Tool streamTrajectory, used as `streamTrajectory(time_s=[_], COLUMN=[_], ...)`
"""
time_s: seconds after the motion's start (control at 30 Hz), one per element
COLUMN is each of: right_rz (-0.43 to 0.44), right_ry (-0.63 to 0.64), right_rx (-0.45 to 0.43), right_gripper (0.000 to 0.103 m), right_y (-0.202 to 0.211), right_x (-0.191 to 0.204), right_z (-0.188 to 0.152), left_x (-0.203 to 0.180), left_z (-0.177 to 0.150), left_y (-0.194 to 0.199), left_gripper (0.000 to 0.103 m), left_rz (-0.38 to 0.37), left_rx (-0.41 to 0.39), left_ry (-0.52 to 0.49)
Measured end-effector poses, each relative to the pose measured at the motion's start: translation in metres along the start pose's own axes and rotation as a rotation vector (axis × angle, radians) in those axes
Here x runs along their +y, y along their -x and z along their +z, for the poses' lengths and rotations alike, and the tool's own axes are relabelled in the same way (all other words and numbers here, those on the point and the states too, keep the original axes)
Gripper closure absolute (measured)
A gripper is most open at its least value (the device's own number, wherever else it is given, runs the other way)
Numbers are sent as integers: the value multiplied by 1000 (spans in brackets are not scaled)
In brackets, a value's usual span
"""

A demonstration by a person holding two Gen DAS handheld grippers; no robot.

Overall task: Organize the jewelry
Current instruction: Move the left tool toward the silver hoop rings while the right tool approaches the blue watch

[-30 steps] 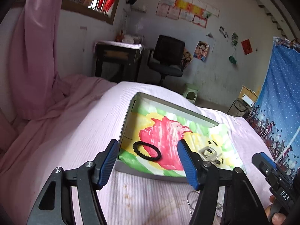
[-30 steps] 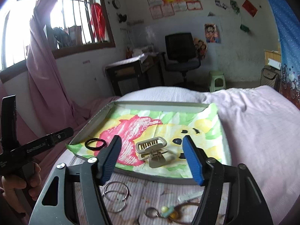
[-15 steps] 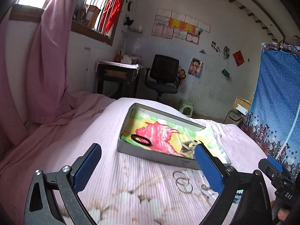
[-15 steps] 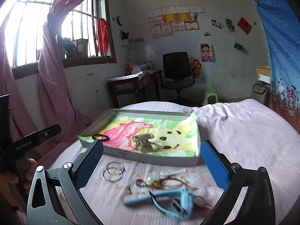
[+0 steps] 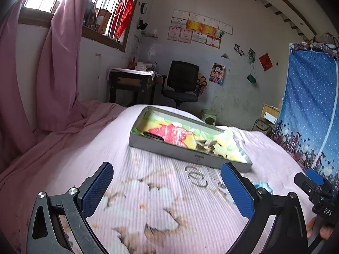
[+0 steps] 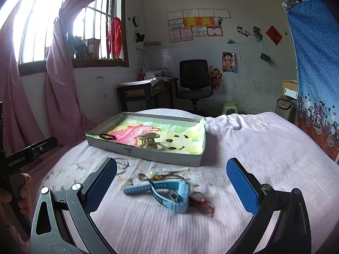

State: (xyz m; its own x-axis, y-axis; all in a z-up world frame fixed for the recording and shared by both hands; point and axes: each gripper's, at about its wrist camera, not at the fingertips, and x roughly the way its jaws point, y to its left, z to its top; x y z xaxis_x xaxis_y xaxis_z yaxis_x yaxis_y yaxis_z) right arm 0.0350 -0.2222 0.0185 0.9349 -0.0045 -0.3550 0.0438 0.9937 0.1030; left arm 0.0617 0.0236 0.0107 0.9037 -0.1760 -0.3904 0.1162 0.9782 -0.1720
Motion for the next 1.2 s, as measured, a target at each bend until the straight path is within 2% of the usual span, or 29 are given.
streamTrajectory(time_s=[0.13, 0.27, 0.77, 1.2], right_rz=[-16, -31, -42, -27], right_ry=[1, -6, 26, -31], right_rx=[37, 75, 197, 227], right_gripper=[1, 1, 1, 1], right_y=[2, -4, -33, -61], right_x=[-8, -14, -5, -13], right_z=[-7, -10, -25, -18], left_x=[-3, -7, -5, -21], left_z=[-12, -17, -25, -9], left_y=[-4, -7, -35, -83], left_gripper=[0, 0, 0, 1], left_rz=[-19, -22, -11, -62], left_rx=[51, 67, 161, 261], left_ry=[-14, -36, -41, -97])
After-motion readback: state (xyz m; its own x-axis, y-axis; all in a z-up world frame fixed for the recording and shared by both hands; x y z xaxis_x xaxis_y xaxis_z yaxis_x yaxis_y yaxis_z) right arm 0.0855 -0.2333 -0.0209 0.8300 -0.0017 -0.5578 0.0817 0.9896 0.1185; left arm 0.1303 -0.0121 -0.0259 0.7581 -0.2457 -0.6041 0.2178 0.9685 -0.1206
